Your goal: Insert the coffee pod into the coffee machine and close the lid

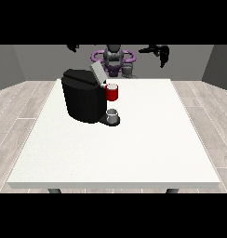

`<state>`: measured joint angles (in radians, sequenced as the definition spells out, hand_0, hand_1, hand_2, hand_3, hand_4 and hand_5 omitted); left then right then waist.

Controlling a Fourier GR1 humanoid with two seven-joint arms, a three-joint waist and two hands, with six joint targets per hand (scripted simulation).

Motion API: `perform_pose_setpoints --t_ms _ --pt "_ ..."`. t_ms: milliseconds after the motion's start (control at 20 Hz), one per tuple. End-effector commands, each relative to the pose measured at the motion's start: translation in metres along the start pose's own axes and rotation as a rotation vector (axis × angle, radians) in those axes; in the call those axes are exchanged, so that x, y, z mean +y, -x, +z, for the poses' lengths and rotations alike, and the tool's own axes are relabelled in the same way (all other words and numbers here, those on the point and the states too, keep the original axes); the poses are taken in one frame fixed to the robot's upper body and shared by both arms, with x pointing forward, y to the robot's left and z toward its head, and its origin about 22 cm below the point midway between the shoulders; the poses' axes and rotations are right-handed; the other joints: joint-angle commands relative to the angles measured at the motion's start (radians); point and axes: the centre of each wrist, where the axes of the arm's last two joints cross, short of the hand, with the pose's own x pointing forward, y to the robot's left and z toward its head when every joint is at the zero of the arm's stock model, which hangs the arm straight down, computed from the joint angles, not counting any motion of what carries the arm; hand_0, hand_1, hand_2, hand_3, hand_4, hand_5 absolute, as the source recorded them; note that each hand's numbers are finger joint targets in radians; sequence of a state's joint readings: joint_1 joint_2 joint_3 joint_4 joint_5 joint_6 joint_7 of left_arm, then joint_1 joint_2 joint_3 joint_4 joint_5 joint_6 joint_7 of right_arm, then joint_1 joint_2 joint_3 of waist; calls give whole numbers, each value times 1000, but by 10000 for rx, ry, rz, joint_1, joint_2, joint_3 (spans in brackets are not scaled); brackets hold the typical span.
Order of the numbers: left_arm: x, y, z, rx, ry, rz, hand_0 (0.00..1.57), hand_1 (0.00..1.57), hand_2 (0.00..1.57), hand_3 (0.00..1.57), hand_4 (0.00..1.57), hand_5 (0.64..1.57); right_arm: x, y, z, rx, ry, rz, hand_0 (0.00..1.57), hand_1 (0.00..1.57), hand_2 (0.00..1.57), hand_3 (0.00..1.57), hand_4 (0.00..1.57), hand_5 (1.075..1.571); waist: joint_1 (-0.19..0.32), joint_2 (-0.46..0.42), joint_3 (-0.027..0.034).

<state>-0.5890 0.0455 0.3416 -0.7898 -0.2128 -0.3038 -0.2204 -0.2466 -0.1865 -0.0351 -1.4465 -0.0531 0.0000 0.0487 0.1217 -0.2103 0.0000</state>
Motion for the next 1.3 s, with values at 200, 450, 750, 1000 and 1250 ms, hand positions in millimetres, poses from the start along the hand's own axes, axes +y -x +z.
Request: perform_pose_setpoints --t_ms 200,450,750,1000,1250 --pt "-9 4 25 -309 -260 533 0 0 0 0 88 1571 13 -3 -15 31 -516 9 0 0 0 0 0 1571 346 448 2" --pt "4 -17 33 -933 -297 326 0 0 0 0 0 1571 -5 -3 -32 -113 -227 -451 0 0 0 0 0 1571 423 1195 2" --pt "-8 -11 57 -943 -532 831 0 0 0 0 0 1571 -13 -4 -47 49 -101 -424 0 0 0 0 0 1571 514 1449 1" --pt "-7 -32 62 -1006 -844 394 0 0 0 0 0 1571 6 7 -51 93 -837 -374 0 0 0 0 0 1571 176 1756 2" --pt "18 -42 66 -1458 -1082 147 0 0 0 0 0 1571 28 -7 -69 -487 -958 142 0 0 0 0 0 1571 61 2390 0"
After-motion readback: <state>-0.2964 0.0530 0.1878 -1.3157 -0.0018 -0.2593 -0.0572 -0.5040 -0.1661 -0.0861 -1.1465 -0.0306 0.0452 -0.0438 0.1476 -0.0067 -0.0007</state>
